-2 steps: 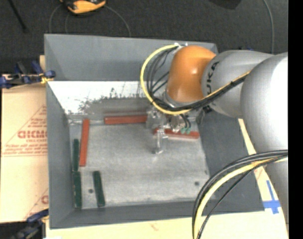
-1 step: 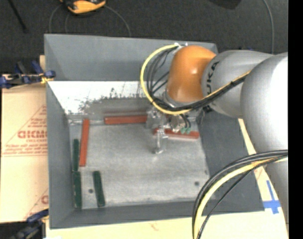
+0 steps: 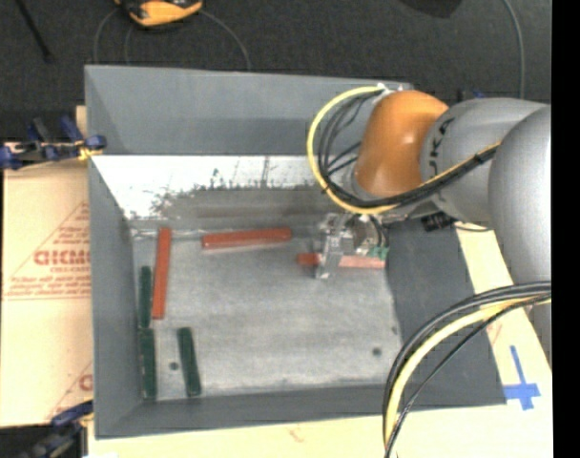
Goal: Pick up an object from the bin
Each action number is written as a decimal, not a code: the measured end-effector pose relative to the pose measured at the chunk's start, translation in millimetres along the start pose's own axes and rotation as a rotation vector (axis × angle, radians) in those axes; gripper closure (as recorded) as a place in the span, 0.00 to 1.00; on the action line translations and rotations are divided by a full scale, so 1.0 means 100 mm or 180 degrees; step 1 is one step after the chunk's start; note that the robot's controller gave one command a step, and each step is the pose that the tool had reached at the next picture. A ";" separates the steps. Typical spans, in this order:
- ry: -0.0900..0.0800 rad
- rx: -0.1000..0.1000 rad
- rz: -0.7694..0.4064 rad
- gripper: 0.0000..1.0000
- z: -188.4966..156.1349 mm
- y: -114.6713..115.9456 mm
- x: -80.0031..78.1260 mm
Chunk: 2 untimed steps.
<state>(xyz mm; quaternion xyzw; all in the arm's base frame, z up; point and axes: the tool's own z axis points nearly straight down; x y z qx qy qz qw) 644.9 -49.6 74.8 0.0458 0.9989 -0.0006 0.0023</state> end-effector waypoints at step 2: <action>-0.0009 -0.0006 -0.0100 1.00 -1.57 0.64 0.08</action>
Offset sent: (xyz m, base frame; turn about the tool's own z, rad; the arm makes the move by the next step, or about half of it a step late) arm -0.0041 0.0653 0.1546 -0.0286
